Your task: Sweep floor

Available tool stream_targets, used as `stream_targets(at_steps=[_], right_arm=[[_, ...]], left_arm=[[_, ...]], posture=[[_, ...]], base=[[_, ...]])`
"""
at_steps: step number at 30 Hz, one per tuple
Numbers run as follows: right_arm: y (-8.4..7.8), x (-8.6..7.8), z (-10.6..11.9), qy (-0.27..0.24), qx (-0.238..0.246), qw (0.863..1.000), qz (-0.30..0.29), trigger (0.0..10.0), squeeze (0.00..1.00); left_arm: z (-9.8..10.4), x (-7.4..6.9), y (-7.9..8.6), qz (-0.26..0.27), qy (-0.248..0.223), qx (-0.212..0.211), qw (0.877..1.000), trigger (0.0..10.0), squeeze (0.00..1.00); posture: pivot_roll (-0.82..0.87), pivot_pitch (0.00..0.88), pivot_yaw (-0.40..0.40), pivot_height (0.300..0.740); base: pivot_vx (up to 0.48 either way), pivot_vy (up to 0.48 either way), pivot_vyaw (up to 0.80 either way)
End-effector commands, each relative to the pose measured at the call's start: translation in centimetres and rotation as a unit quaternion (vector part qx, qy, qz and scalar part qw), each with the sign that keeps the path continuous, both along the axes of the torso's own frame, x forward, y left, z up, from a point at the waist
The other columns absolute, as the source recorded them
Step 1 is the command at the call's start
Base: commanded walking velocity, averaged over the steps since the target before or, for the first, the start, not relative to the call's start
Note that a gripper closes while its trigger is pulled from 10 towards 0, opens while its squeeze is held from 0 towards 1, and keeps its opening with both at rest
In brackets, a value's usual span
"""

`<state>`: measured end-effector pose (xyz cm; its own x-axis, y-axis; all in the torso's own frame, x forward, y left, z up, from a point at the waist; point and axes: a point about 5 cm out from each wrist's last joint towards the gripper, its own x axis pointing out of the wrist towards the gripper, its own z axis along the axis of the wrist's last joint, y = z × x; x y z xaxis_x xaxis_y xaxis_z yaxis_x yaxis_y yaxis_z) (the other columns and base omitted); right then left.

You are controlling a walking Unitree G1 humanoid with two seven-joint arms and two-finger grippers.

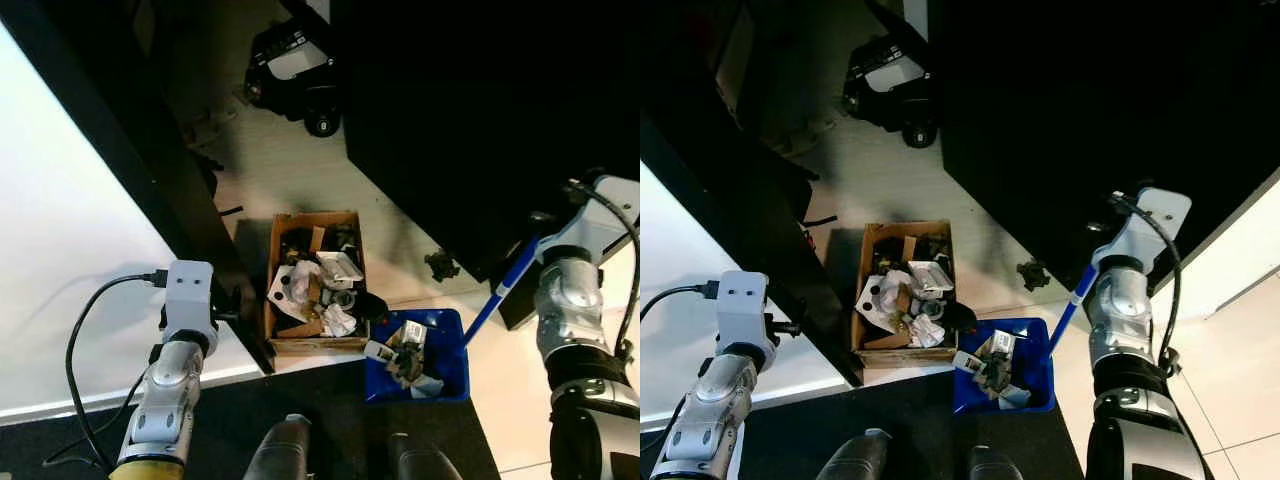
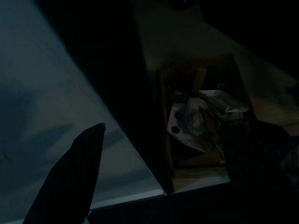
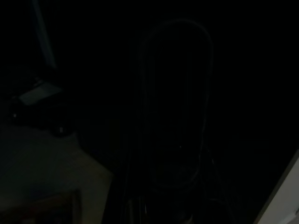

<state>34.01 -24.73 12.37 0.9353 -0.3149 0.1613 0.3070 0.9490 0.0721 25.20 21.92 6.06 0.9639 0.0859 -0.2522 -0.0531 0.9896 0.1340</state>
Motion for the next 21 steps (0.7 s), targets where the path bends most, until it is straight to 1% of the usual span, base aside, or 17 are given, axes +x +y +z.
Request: stream_targets(at_steps=[1, 4, 7, 11, 12, 14, 16, 18, 21], right_arm=[[0.9, -0.2, -0.9, -0.001, 0.035, 0.999, 0.001, 10.0, 0.0], [1.3, -0.4, -1.7, 0.008, 0.045, 0.999, 0.002, 10.0, 0.0], [1.5, -0.9, -2.8, 0.019, 0.06, 0.998, 0.001, 10.0, 0.0], [1.4, -1.2, -3.2, 0.021, 0.07, 0.997, -0.006, 10.0, 0.0], [1.4, -1.2, -3.2, 0.021, 0.07, 0.997, -0.006, 10.0, 0.0], [1.1, -1.2, -2.9, 0.014, 0.069, 0.998, -0.009, 10.0, 0.0], [1.0, -1.2, -2.9, 0.012, 0.067, 0.998, -0.009, 10.0, 0.0], [0.9, -1.4, -3.2, 0.022, 0.057, 0.998, -0.003, 10.0, 0.0], [1.1, -1.7, -3.8, 0.033, 0.048, 0.998, 0.007, 10.0, 0.0]], left_arm=[[-1.5, -1.1, 0.5, 0.001, 0.04, -0.012, 0.999, 10.0, 0.0], [-2.0, -1.6, 0.6, -0.003, 0.055, -0.022, 0.998, 10.0, 0.0], [-2.9, -2.2, 0.7, -0.009, 0.081, -0.027, 0.996, 10.0, 0.0], [-3.7, -2.6, 0.1, -0.031, 0.102, -0.023, 0.994, 10.0, 0.0], [-3.7, -2.6, 0.1, -0.031, 0.102, -0.023, 0.994, 10.0, 0.0], [-4.2, -2.7, -0.5, -0.042, 0.114, -0.023, 0.992, 10.0, 0.0], [-4.4, -2.7, -0.7, -0.046, 0.117, -0.022, 0.992, 10.0, 0.0], [-4.6, -2.7, -1.2, -0.053, 0.12, -0.018, 0.991, 10.0, 0.0], [-4.7, -2.6, -1.4, -0.055, 0.12, -0.018, 0.991, 10.0, 0.0]], posture=[[0.04, 0.112, 0.027, 0.74], [0.04, 0.113, 0.029, 0.74], [0.04, 0.113, 0.029, 0.74], [0.04, 0.113, 0.034, 0.74], [0.04, 0.113, 0.034, 0.74], [0.03, 0.112, 0.033, 0.74], [0.03, 0.111, 0.033, 0.74], [0.02, 0.109, 0.03, 0.74], [0.02, 0.106, 0.027, 0.74]], base=[[0.0, 0.0, 0.0], [0.0, 0.0, 0.0], [0.0, 0.0, 0.0], [0.0, 0.0, 0.0], [0.0, 0.0, 0.0], [0.0, 0.0, 0.0], [0.0, 0.0, 0.0], [0.0, 0.0, 0.0], [0.0, 0.0, 0.0]])
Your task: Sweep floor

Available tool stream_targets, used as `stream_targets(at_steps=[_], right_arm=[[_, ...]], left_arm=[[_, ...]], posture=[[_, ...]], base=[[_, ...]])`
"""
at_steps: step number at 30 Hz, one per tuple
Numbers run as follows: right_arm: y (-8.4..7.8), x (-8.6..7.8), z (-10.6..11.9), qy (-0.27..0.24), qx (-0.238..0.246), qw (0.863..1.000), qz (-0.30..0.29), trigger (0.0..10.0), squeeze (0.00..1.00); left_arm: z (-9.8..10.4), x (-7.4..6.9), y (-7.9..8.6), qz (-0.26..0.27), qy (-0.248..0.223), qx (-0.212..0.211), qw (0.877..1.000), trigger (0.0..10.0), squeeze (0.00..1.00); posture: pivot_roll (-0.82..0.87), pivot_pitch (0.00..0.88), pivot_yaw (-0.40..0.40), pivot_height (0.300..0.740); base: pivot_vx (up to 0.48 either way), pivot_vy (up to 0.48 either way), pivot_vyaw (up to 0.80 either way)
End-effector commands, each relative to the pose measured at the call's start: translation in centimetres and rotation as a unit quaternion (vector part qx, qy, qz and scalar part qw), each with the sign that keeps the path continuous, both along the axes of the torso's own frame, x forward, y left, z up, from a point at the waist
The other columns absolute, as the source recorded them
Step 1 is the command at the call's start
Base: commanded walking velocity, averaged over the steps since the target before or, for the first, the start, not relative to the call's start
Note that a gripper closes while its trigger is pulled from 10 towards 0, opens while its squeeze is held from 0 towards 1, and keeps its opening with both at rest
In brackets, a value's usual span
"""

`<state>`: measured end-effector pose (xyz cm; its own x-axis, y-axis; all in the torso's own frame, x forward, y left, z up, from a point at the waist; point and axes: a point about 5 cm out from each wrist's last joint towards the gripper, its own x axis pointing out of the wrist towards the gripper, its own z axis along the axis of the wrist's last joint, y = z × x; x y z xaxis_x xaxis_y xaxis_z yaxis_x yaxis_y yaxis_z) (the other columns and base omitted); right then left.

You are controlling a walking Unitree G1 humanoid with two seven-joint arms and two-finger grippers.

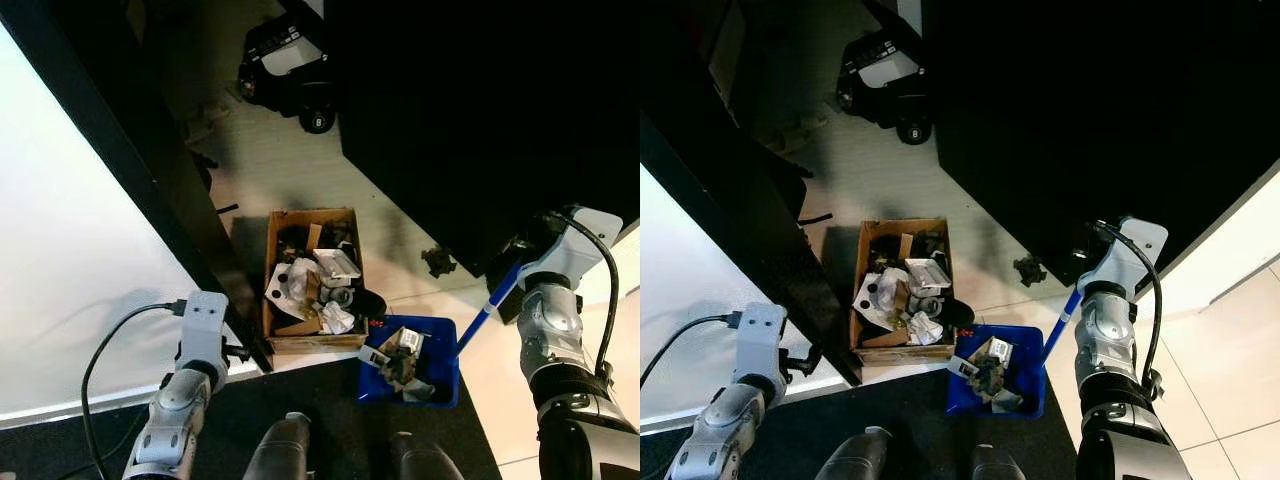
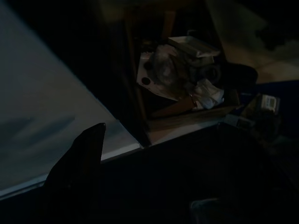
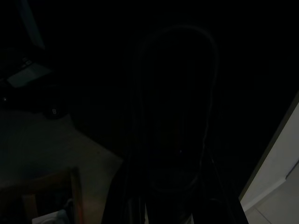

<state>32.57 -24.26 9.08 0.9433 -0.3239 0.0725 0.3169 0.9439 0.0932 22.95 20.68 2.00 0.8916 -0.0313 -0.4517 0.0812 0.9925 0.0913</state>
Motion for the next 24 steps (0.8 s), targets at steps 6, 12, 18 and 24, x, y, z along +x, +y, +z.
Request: stream_targets(at_steps=[6, 12, 18, 24], right_arm=[[1.3, -1.1, -1.8, 0.016, -0.016, 0.999, 0.046, 10.0, 0.0], [1.1, -2.2, -3.2, 0.045, -0.039, 0.997, 0.046, 10.0, 0.0], [0.4, -2.3, -3.0, 0.039, -0.038, 0.998, 0.031, 10.0, 0.0], [0.5, -3.0, -4.2, 0.067, -0.018, 0.997, 0.022, 10.0, 0.0]], left_arm=[[-0.7, -0.3, -0.2, -0.003, 0.013, 0.003, 1.0, 10.0, 0.0], [-0.9, -0.4, 0.0, -0.006, 0.016, 0.011, 1.0, 10.0, 0.0], [-0.9, -0.4, 0.1, -0.007, 0.016, 0.012, 1.0, 10.0, 0.0], [-0.9, -0.1, -0.2, -0.012, 0.014, 0.013, 1.0, 10.0, 0.0]], posture=[[0.02, 0.104, 0.027, 0.74], [0.02, 0.103, 0.029, 0.74], [0.01, 0.103, 0.033, 0.74], [0.01, 0.105, 0.036, 0.74]], base=[[0.0, 0.0, 0.0], [0.0, 0.0, 0.0], [0.0, 0.0, 0.0], [0.0, 0.0, 0.0]])
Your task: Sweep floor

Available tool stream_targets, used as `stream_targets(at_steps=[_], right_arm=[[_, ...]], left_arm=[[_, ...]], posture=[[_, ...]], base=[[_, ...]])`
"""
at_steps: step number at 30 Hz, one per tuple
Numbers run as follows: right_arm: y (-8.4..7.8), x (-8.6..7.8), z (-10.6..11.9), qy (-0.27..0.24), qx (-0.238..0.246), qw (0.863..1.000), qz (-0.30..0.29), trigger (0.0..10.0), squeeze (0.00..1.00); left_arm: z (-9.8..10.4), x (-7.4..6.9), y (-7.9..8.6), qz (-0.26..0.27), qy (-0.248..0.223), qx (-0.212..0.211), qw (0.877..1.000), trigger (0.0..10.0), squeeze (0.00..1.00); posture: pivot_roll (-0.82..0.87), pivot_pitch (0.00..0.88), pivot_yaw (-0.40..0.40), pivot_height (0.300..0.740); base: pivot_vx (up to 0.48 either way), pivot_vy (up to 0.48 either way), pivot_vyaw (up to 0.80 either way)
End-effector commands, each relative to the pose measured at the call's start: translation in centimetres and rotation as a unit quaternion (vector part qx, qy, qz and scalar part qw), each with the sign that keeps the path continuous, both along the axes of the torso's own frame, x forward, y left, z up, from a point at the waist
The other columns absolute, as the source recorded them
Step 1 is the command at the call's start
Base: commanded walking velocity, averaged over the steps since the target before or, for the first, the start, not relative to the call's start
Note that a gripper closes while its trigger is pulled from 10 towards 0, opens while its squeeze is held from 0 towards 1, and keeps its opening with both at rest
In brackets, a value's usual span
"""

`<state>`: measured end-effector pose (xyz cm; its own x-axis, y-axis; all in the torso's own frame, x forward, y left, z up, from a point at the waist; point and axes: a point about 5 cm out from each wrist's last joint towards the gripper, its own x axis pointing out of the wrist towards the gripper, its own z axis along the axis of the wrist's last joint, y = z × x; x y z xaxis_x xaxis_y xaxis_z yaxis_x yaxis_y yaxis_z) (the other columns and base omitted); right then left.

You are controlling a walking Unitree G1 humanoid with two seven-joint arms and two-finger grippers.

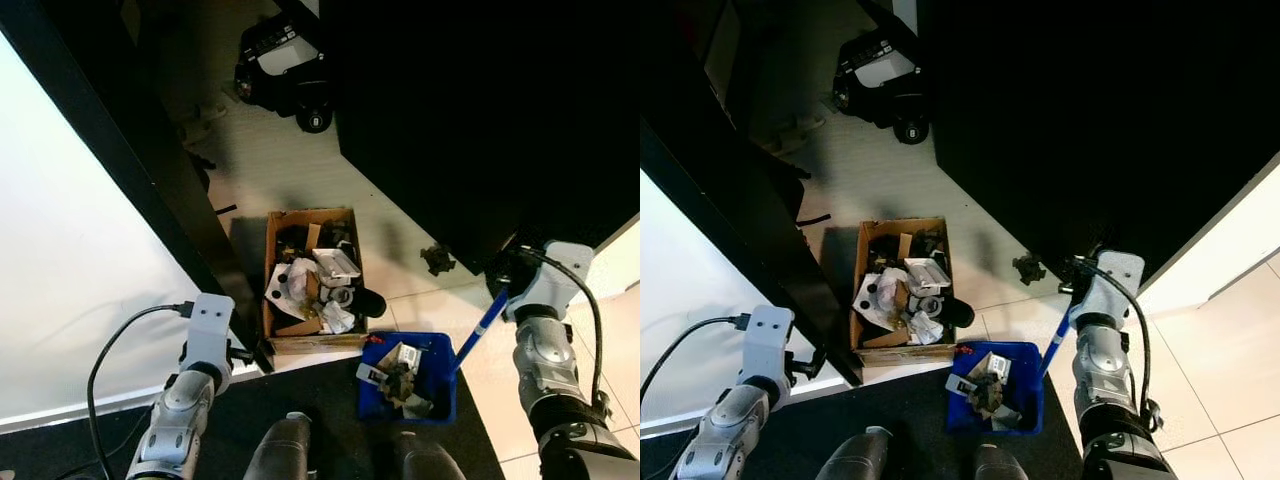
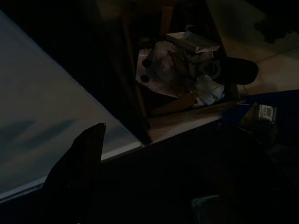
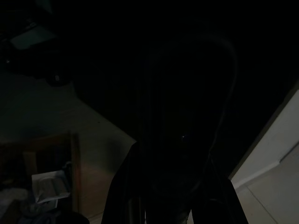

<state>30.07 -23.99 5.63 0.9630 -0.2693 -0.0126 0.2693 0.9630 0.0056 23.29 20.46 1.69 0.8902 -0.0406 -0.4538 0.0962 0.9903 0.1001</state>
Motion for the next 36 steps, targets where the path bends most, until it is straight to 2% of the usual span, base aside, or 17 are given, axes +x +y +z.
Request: stream_targets(at_steps=[1, 9, 10, 11, 18, 19, 20, 21, 28, 30, 31, 33, 35, 36], right_arm=[[0.4, -0.6, -1.0, 0.017, 0.008, 1.0, -0.004, 10.0, 0.0], [1.3, -0.7, -1.5, 0.033, -0.023, 0.999, 0.026, 10.0, 0.0], [1.5, -0.8, -1.7, 0.041, -0.03, 0.998, 0.035, 10.0, 0.88], [1.7, -0.9, -1.8, 0.044, -0.031, 0.998, 0.041, 10.0, 1.0], [1.7, -1.0, -1.9, 0.052, -0.059, 0.996, 0.043, 10.0, 1.0], [1.3, -0.9, -1.8, 0.055, -0.065, 0.996, 0.035, 10.0, 0.65], [1.2, -0.9, -1.7, 0.056, -0.066, 0.996, 0.032, 10.0, 0.65], [0.9, -0.9, -1.7, 0.062, -0.078, 0.995, 0.025, 10.0, 0.0], [-0.9, -1.1, -1.4, 0.072, -0.104, 0.991, -0.046, 10.0, 0.0], [-1.2, -1.2, -1.4, 0.072, -0.098, 0.991, -0.056, 10.0, 0.0], [-2.0, -1.4, -1.3, 0.07, -0.079, 0.991, -0.086, 10.0, 0.0], [-2.2, -1.4, -1.3, 0.069, -0.074, 0.99, -0.094, 10.0, 0.0], [-3.0, -1.6, -1.2, 0.066, -0.041, 0.989, -0.123, 10.0, 0.0], [-3.0, -1.6, -1.2, 0.066, -0.041, 0.989, -0.123, 10.0, 0.0]], left_arm=[[-0.6, -0.5, 0.1, -0.004, 0.012, 0.009, 1.0, 10.0, 0.0], [-0.7, -0.7, 0.3, -0.005, 0.015, 0.012, 1.0, 10.0, 0.0], [-0.7, -0.7, 0.3, -0.005, 0.015, 0.012, 1.0, 10.0, 0.0], [-0.6, -0.6, 0.3, -0.005, 0.015, 0.013, 1.0, 10.0, 0.0], [-0.7, -0.7, 0.3, -0.005, 0.016, 0.012, 1.0, 10.0, 0.0], [-0.7, -0.7, 0.2, -0.005, 0.016, 0.012, 1.0, 10.0, 0.0], [-0.7, -0.7, 0.2, -0.005, 0.016, 0.012, 1.0, 10.0, 0.0], [-0.7, -0.6, 0.2, -0.005, 0.016, 0.012, 1.0, 10.0, 0.0], [-0.7, -0.6, 0.2, -0.003, 0.015, 0.009, 1.0, 10.0, 0.0], [-0.8, -0.6, 0.2, -0.002, 0.015, 0.008, 1.0, 10.0, 0.0], [-0.8, -0.6, 0.2, -0.002, 0.016, 0.008, 1.0, 10.0, 0.0], [-0.8, -0.6, 0.1, -0.003, 0.016, 0.008, 1.0, 10.0, 0.0], [-0.8, -0.6, 0.1, -0.005, 0.016, 0.007, 1.0, 10.0, 0.0], [-0.8, -0.6, 0.1, -0.005, 0.016, 0.007, 1.0, 10.0, 0.0]], posture=[[0.01, 0.108, 0.036, 0.74], [0.01, 0.113, 0.041, 0.74], [0.01, 0.113, 0.041, 0.74], [0.02, 0.114, 0.041, 0.74], [0.01, 0.116, 0.039, 0.74], [0.01, 0.117, 0.039, 0.74], [0.01, 0.117, 0.039, 0.74], [0.01, 0.117, 0.039, 0.74], [0.01, 0.117, 0.038, 0.74], [0.01, 0.117, 0.038, 0.74], [0.01, 0.118, 0.04, 0.74], [0.01, 0.118, 0.04, 0.74], [0.0, 0.117, 0.043, 0.74], [0.0, 0.117, 0.043, 0.74]], base=[[0.0, 0.0, 0.0], [0.0, 0.0, 0.0], [0.0, 0.0, 0.0], [0.0, 0.0, 0.0], [0.0, 0.0, 0.0], [0.0, 0.0, 0.0], [0.0, 0.0, 0.0], [0.0, 0.0, 0.0], [0.0, 0.0, 0.0], [0.0, 0.0, 0.0], [0.0, 0.0, 0.0], [0.0, 0.0, 0.0], [0.0, 0.0, 0.0], [0.0, 0.0, 0.0]])
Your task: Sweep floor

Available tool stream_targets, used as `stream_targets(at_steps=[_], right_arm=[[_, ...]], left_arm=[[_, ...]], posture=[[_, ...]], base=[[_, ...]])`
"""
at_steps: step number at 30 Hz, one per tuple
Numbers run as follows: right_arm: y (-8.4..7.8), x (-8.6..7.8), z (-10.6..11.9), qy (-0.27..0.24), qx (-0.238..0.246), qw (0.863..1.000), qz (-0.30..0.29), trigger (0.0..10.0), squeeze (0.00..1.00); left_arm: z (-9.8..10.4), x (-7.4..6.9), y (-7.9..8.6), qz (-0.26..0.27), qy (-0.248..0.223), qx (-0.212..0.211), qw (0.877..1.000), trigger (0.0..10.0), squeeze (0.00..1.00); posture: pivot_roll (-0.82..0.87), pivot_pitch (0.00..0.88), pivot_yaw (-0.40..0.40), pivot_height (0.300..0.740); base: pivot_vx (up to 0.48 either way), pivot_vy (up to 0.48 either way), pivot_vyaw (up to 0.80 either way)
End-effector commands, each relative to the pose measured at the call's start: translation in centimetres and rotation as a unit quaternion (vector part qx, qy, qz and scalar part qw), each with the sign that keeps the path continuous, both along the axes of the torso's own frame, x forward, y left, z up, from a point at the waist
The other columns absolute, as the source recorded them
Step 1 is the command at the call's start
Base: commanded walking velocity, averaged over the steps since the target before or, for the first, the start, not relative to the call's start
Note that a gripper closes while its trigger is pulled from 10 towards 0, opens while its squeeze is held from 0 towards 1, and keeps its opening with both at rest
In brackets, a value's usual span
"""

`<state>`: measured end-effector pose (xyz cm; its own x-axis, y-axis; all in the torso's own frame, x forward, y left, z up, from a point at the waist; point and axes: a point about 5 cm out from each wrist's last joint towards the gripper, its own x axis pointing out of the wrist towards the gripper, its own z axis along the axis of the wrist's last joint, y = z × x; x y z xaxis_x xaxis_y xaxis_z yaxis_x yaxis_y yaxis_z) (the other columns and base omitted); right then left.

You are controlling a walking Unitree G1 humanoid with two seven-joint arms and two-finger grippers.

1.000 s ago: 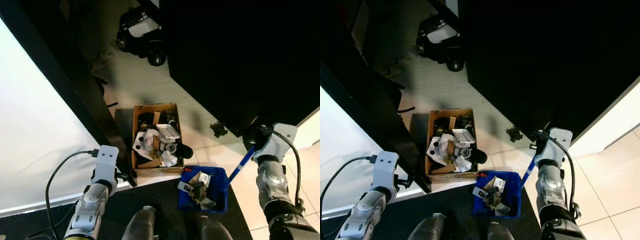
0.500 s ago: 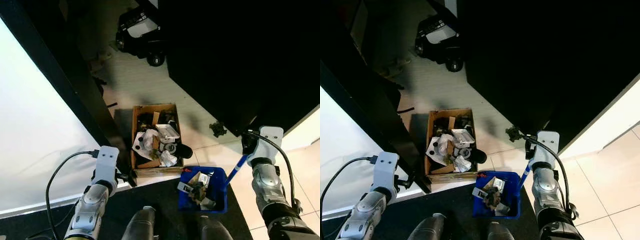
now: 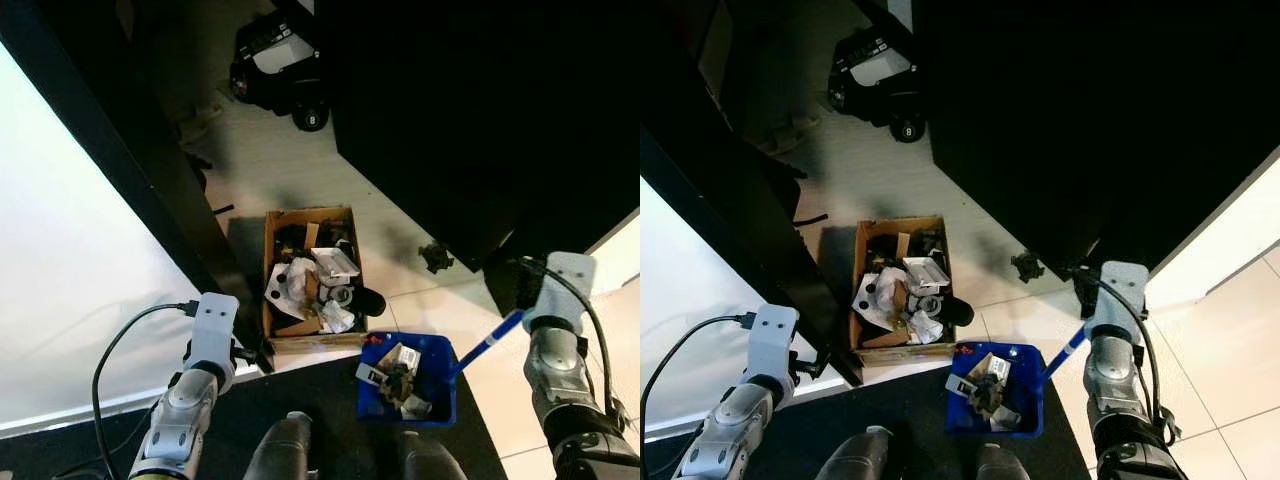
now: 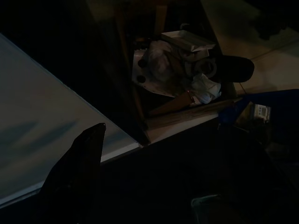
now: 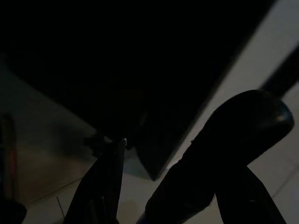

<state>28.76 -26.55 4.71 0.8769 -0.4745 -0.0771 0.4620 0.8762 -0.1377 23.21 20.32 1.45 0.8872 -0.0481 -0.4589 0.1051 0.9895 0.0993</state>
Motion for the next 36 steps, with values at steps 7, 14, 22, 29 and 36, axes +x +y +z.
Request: stream_targets(at_steps=[7, 14, 22, 29, 36], right_arm=[[-1.3, -1.0, -1.0, 0.012, 0.081, 0.994, -0.075, 10.0, 0.0], [0.0, -2.4, -2.7, 0.045, 0.073, 0.996, -0.03, 10.0, 0.0], [1.7, -5.2, -4.4, 0.074, 0.047, 0.996, 0.034, 10.0, 0.0], [4.1, -6.6, -5.4, 0.094, 0.038, 0.987, 0.127, 10.0, 0.0], [8.9, -3.8, -4.4, 0.064, 0.065, 0.965, 0.246, 10.0, 0.0]], left_arm=[[-0.7, -0.4, 0.2, -0.004, 0.015, 0.01, 1.0, 10.0, 0.0], [-0.8, -0.7, 0.3, -0.001, 0.018, 0.012, 1.0, 10.0, 0.0], [-0.9, -0.8, 0.3, 0.001, 0.018, 0.011, 1.0, 10.0, 0.0], [-1.5, -1.1, 0.3, 0.003, 0.028, 0.011, 1.0, 10.0, 0.0], [-2.8, -1.4, 0.3, 0.004, 0.045, 0.007, 0.999, 10.0, 0.0]], posture=[[0.0, 0.117, 0.042, 0.74], [0.0, 0.119, 0.031, 0.74], [-0.01, 0.122, 0.016, 0.74], [-0.03, 0.115, 0.017, 0.74], [-0.03, 0.1, 0.016, 0.74]], base=[[0.0, 0.0, 0.0], [0.0, 0.0, 0.0], [0.0, 0.0, 0.0], [0.0, 0.0, 0.0], [0.0, 0.0, 0.0]])
